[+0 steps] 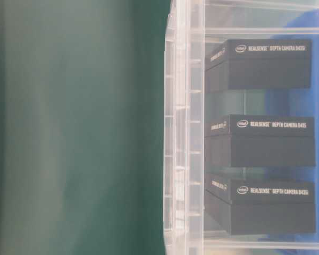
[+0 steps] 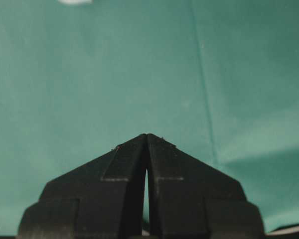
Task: Clamp the lid of the box with both arms, then lift and open it.
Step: 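Move both grippers inward to the lid's left and right rims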
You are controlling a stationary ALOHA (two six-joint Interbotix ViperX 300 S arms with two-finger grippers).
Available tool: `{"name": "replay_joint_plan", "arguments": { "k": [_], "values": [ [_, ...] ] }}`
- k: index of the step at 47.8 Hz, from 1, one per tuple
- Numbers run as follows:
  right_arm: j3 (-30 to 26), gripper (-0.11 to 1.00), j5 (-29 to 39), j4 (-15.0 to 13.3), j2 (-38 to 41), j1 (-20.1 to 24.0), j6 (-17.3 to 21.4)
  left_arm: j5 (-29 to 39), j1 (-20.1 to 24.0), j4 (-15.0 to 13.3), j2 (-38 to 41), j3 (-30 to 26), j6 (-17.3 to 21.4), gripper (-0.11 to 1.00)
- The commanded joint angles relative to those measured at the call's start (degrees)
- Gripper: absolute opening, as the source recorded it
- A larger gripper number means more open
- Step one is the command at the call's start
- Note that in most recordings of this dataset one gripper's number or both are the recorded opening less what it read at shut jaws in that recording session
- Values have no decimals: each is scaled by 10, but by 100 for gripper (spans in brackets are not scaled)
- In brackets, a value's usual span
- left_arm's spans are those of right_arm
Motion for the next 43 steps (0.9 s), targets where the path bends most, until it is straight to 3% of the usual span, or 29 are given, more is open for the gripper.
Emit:
{"name": "replay_joint_plan", "arguments": {
  "k": [1, 43],
  "values": [
    [-19, 0, 2, -2, 6, -2, 2, 9, -4, 3, 5, -19, -1, 2],
    [4, 0, -57, -16, 48, -2, -10, -31, -7, 9, 19, 23, 5, 2]
  ]
}}
